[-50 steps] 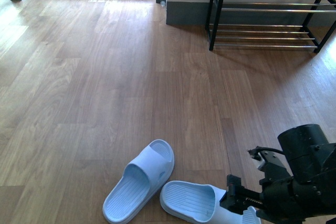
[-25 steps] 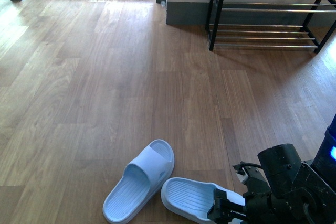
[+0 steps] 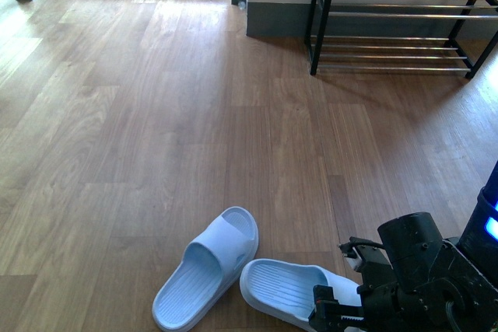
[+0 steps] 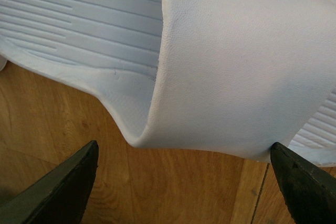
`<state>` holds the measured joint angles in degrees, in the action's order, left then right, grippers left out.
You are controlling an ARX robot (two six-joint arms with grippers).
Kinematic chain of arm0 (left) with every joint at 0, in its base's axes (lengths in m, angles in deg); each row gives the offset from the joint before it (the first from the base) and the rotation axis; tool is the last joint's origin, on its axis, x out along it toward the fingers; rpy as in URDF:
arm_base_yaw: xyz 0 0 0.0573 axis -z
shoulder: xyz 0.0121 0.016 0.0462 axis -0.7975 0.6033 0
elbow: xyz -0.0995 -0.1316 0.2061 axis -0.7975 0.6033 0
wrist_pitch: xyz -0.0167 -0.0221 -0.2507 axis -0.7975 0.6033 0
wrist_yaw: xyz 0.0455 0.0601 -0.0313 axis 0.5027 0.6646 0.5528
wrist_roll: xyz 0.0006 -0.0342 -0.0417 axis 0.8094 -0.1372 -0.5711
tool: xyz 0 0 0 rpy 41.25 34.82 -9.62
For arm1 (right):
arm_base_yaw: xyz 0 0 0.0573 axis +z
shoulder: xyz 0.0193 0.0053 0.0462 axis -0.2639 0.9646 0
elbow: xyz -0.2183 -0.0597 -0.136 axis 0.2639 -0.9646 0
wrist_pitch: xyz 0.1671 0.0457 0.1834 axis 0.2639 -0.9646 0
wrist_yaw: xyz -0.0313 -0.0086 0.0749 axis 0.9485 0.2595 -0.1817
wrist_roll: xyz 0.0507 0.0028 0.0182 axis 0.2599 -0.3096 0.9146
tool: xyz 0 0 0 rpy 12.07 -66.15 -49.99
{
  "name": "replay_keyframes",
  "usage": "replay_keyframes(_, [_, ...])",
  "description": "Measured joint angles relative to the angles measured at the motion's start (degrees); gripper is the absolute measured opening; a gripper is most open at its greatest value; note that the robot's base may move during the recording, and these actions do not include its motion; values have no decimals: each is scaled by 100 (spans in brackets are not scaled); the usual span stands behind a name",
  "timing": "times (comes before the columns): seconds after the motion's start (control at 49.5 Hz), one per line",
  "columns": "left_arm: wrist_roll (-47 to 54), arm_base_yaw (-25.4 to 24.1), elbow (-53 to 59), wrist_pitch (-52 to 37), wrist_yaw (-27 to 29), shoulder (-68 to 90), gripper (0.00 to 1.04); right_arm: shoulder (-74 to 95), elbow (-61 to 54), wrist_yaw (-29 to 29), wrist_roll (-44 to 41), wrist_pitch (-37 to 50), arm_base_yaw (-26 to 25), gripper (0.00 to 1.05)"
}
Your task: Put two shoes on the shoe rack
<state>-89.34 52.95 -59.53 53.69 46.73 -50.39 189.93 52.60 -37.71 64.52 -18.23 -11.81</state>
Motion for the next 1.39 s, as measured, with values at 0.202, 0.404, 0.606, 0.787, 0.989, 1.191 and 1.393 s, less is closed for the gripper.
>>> replay_keyframes(0.202, [0,0,0,0,0,0,95,-26,-7,778,-671,44,50,95])
replay_keyframes(0.404, [0,0,0,0,0,2,95,-42,-17,413,-415,122,37,96])
replay_keyframes(0.606, [0,-2,0,0,0,0,95,-39,-24,4,199,138,9,96])
replay_keyframes(0.787, [0,0,0,0,0,0,95,-39,-59,210,205,367,9,95])
replay_keyframes(0.989, [0,0,0,0,0,0,95,-39,-92,616,118,393,22,96])
replay_keyframes(1.191, [0,-2,0,0,2,0,95,-72,-127,848,160,334,72,95])
replay_keyframes(1.393, [0,-2,0,0,2,0,95,-50,-136,400,295,542,11,95])
